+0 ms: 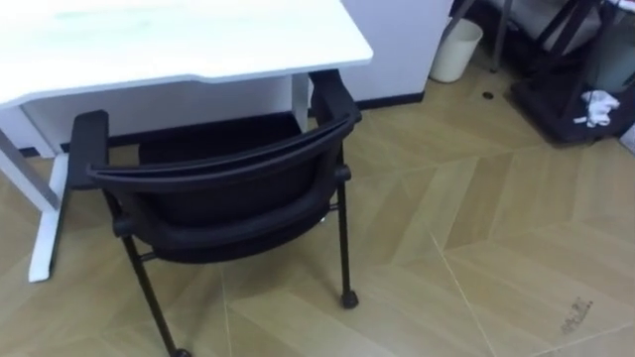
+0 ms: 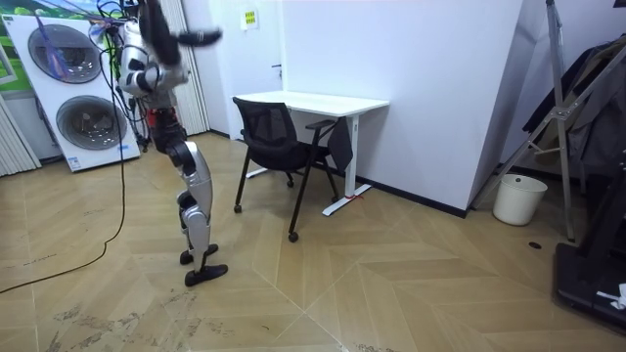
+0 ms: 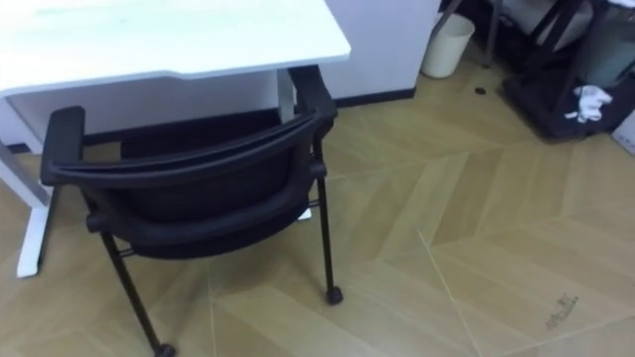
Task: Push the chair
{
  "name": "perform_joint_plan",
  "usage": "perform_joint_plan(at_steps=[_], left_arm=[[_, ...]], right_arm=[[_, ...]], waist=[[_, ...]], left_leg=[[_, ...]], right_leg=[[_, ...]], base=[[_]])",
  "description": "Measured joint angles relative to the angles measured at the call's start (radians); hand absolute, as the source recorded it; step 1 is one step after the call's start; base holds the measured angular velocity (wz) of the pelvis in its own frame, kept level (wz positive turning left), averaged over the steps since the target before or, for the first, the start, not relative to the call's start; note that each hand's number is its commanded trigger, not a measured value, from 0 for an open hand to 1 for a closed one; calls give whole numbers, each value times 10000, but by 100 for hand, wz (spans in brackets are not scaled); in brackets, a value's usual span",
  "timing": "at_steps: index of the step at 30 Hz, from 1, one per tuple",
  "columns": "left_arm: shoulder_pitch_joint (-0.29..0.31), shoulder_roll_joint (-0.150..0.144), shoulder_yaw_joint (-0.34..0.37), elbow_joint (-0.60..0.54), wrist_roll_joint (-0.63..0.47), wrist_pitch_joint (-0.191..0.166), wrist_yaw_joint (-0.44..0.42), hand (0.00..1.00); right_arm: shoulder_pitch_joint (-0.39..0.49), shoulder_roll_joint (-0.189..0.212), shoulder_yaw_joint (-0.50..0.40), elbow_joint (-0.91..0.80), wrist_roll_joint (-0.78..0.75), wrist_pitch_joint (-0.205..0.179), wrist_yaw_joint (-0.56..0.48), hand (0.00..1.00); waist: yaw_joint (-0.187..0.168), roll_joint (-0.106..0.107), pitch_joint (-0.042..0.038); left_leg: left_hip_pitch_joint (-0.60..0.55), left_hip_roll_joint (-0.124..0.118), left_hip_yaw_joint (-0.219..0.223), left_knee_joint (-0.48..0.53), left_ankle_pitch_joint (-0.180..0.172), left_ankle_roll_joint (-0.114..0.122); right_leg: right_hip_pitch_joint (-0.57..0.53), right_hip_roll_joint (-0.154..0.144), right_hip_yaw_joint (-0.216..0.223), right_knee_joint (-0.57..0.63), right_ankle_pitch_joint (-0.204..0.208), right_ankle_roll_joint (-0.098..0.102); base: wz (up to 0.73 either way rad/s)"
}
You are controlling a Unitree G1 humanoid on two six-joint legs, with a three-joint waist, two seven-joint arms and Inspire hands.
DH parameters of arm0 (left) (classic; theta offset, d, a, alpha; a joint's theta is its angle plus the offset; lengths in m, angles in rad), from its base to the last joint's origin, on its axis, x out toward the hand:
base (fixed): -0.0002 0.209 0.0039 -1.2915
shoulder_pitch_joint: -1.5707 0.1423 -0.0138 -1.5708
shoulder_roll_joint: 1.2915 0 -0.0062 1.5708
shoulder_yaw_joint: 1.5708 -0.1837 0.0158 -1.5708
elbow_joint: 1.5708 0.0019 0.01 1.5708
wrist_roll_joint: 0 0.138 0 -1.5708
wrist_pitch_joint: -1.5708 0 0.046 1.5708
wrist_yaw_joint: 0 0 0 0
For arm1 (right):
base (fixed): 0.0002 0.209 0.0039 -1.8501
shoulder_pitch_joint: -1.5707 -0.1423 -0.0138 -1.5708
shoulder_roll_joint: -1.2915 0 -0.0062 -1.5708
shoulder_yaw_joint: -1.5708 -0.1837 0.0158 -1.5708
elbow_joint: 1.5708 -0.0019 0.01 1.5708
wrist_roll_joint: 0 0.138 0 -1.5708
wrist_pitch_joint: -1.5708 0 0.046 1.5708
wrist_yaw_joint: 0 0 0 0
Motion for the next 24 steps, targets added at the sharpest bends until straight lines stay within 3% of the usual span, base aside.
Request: perform_joint_plan(at_steps=[2,4,5,6,10,14,17,19,24], left_arm=[[777,-939,-379,872,-1218,-187,-131,0],[1139,-1499,-564,1741,-1976,-186,-261,0],[1437,-1730,-884,2278,-2414,-270,-440,0],[1642,-1817,-1076,2637,-2595,-358,-569,0],[2043,-2131,-2489,5873,-3422,-530,-1838,0],[2166,-2635,-3472,8693,-3412,-262,-3224,0],[1897,-2695,-4212,9795,-3408,135,-4200,0],[1657,-2731,-4389,9900,-3289,356,-4740,0],[642,-2721,-5594,10226,-3006,757,-5839,0]], right_arm=[[785,1437,682,435,1098,-68,373,0],[1066,2183,892,1131,1916,-63,664,0],[1167,2353,1151,1850,2490,-83,837,0],[1216,2410,1287,2266,2741,-94,970,0],[1194,2634,2391,5963,4092,-180,2207,0],[1026,2738,3453,9308,3791,-194,3588,0],[562,2780,4450,11027,3461,194,4484,0],[195,2841,4782,11445,3449,490,5019,0],[-896,2844,5659,11734,3313,1018,6223,0]], waist=[[170,103,12],[195,138,46],[206,244,32],[201,201,65],[140,273,28],[-64,248,19],[-65,250,24],[-76,261,28],[-164,328,37]], left_leg=[[98,66,140,-37,-116,-43],[92,90,156,-15,-193,-65],[88,94,151,-16,-208,-61],[88,93,142,-22,-214,-57],[193,84,29,-73,-268,-72],[441,75,-50,-68,-371,-119],[451,77,-35,-11,-412,-153],[427,77,16,-11,-398,-175],[371,60,-14,12,-365,-209]], right_leg=[[9,66,192,9,-8,9],[-90,81,215,97,-34,10],[-177,84,277,267,-69,19],[-183,83,333,308,-82,31],[-12,74,451,339,-175,38],[294,74,377,168,-302,46],[357,87,436,93,-352,8],[374,87,418,-12,-363,-13],[346,91,409,-20,-392,-63]], base=[[-21],[-4],[0],[5],[9],[7],[-4],[-6],[1]])
